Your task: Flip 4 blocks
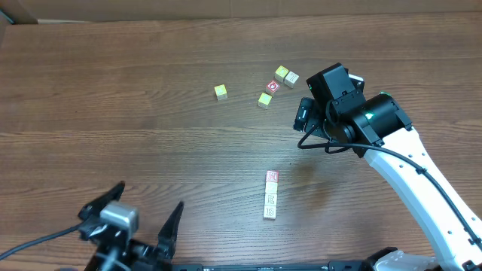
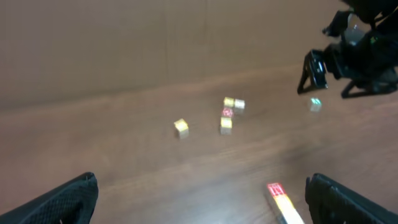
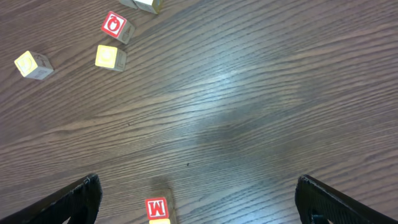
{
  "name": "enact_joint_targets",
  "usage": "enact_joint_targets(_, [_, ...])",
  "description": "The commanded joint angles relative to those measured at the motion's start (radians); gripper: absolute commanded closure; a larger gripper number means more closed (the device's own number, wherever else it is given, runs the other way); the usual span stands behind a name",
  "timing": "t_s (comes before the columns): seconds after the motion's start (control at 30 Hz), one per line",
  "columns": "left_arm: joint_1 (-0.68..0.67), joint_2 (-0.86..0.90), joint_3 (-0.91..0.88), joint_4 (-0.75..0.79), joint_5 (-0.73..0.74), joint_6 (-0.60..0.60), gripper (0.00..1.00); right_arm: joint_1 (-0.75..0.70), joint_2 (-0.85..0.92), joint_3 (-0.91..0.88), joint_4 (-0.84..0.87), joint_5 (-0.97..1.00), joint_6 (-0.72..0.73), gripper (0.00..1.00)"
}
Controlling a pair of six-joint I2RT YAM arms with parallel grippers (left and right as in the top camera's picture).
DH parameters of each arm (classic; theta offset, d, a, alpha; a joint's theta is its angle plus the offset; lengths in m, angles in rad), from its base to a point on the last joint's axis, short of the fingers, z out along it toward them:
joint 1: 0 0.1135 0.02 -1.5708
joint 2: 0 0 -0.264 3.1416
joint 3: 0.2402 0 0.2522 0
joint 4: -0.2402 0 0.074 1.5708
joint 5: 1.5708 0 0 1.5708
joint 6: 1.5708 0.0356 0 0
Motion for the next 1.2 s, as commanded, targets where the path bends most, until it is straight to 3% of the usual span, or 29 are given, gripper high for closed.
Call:
enact_joint_targets(0.0, [0.019, -0.014, -0.106, 0.127, 0.005, 0.118, 0.01, 0.0, -0.022, 0.024, 0.002, -0.001, -0.004, 0.0])
enact_joint_targets(0.23, [0.155, -0.167, -0.431, 0.527, 0.139, 0.117, 0.0, 0.0, -0.022, 0.024, 0.002, 0.0, -0.004, 0.0])
enact_joint_targets(0.4, [0.245, -0.237, -0.62, 0.722, 0.211, 0.117, 0.0, 0.0, -0.022, 0.024, 0.002, -0.001, -0.004, 0.0])
enact_joint_targets(0.73, [0.27, -0.27, -0.918, 1.061, 0.147, 0.121, 0.0, 0.0, -0.022, 0.024, 0.002, -0.001, -0.004, 0.0])
enact_joint_targets(0.87, [0.27, -0.27, -1.004, 1.122, 0.087, 0.12, 0.0, 0.0, -0.022, 0.024, 0.002, -0.001, -0.004, 0.0])
enact_joint_targets(1.17, [0.271, -0.27, -1.002, 0.896, 0.019, 0.121, 0.0, 0.0, -0.022, 0.024, 0.002, -0.001, -0.004, 0.0])
